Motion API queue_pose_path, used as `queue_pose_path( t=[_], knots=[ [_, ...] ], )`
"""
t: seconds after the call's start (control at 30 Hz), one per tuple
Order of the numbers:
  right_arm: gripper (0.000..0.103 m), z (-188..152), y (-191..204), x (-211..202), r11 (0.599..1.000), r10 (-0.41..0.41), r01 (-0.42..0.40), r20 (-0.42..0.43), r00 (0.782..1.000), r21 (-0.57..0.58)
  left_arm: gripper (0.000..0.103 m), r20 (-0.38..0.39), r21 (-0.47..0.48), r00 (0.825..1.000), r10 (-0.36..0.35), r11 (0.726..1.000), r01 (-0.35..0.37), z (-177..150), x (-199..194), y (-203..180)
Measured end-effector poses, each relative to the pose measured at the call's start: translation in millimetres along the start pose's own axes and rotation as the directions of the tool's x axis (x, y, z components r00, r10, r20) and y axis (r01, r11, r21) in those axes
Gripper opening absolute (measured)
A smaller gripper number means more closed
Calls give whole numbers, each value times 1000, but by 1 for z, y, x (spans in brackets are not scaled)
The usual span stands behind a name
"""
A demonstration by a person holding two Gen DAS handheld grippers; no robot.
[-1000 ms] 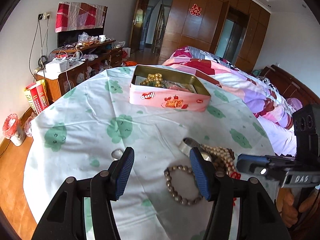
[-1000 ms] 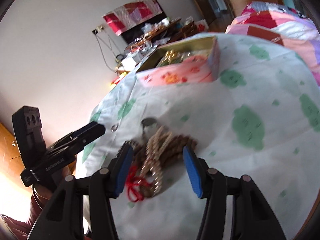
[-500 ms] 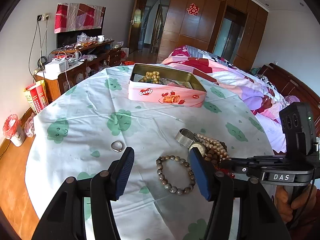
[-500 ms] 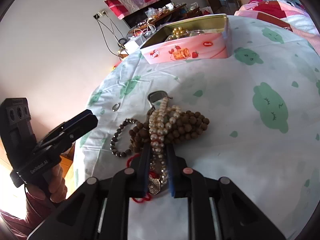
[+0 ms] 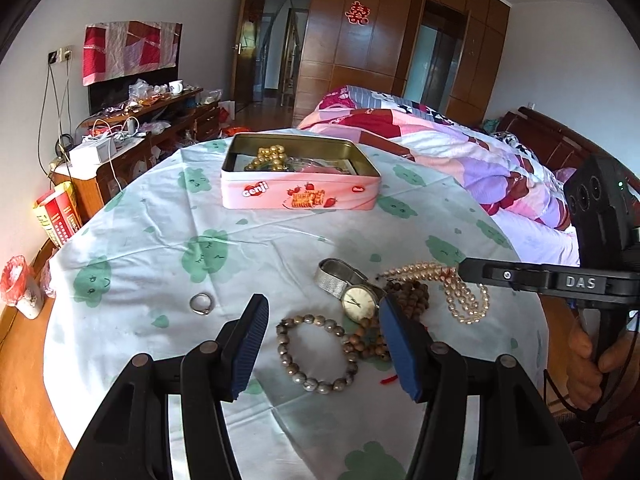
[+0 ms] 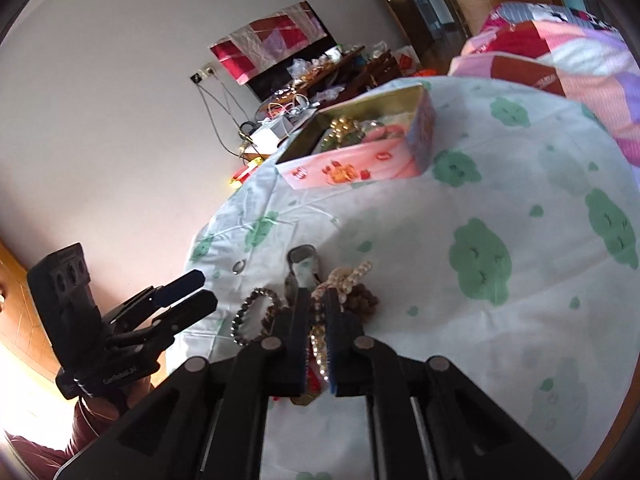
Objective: Organize jewelry
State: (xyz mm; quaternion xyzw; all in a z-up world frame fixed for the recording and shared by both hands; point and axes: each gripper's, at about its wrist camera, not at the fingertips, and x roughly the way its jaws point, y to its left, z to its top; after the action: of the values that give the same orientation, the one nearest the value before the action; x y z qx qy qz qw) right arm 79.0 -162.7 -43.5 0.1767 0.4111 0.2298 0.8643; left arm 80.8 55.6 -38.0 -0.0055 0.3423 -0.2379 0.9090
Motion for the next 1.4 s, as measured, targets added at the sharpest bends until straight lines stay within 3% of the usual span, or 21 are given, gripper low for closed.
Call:
queue_pose_path(
  t=[0.17, 0.37, 0.5, 0.6, 0.67, 0.97, 1.03, 1.07, 1.27, 1.4],
  knots=[
    [10, 2, -18, -6, 998, -59, 57, 34, 998, 35, 58, -3, 39, 999, -47, 998, 47, 3, 1, -14],
    [10, 3, -34, -10, 987, -157, 155, 31, 987, 48, 58, -25, 131, 985, -171, 976, 173, 13, 15, -50],
    [12, 1, -42, -9, 985, -149, 148, 13, 989, 87, 58, -75, 195, 981, -179, 962, 191, 16, 34, -71],
    [12, 1, -48, -12, 984, -131, 129, 12, 991, 120, 48, -130, 192, 973, -191, 958, 213, 16, 49, -75],
    [12, 2, -49, -15, 984, -134, 131, 21, 991, 119, 48, -148, 204, 967, -208, 950, 236, 15, 53, -77],
    [12, 4, -54, -24, 983, -136, 128, 48, 990, 131, 47, -199, 253, 977, -71, 960, 121, 11, 71, -70],
    [12, 4, -56, -24, 983, -133, 125, 48, 990, 136, 39, -211, 247, 976, -54, 963, 107, 11, 72, -68],
    [12, 4, -57, -23, 982, -132, 124, 49, 990, 139, 26, -224, 239, 973, -53, 965, 108, 10, 74, -66],
    [12, 4, -59, -24, 981, -132, 124, 49, 990, 151, 23, -218, 288, 975, -31, 953, 95, 5, 76, -73],
    [12, 4, -59, -25, 980, -132, 122, 50, 990, 157, 18, -190, 160, 977, -93, 979, 124, 15, 72, -54]
  ],
)
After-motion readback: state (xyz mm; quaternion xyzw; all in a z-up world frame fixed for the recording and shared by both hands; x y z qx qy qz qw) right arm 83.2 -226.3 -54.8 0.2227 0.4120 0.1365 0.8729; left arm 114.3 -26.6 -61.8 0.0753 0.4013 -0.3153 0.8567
